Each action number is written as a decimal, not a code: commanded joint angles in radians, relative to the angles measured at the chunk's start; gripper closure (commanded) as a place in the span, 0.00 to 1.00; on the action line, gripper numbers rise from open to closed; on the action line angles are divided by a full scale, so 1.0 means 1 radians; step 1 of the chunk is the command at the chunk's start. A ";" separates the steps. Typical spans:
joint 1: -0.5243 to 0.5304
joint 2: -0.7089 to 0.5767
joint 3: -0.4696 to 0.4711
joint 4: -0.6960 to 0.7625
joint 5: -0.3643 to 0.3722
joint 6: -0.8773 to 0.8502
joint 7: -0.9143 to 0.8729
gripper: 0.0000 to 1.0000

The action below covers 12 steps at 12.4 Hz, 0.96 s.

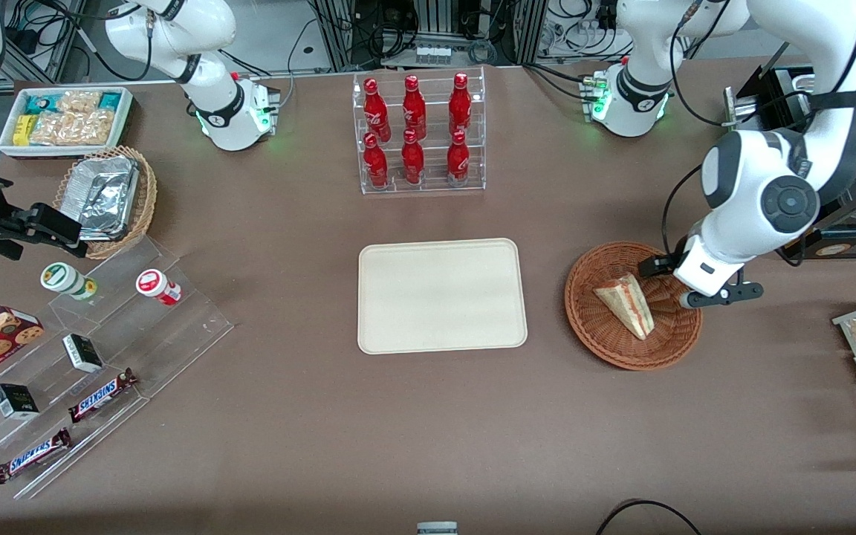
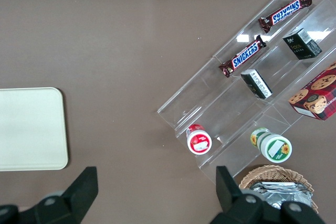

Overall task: Place sandwich from basket to tray
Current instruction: 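Lower the open left gripper around the sandwich's wrapped edge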

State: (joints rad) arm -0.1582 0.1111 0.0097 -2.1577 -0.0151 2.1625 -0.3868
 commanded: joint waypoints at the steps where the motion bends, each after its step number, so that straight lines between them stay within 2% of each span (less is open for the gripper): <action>1: -0.046 -0.018 0.006 -0.030 -0.014 0.062 -0.191 0.00; 7: -0.081 0.056 0.006 -0.022 -0.014 0.152 -0.529 0.00; 12: -0.083 0.093 0.006 -0.024 -0.014 0.154 -0.612 0.00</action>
State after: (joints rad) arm -0.2286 0.1958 0.0070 -2.1753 -0.0167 2.2979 -0.9685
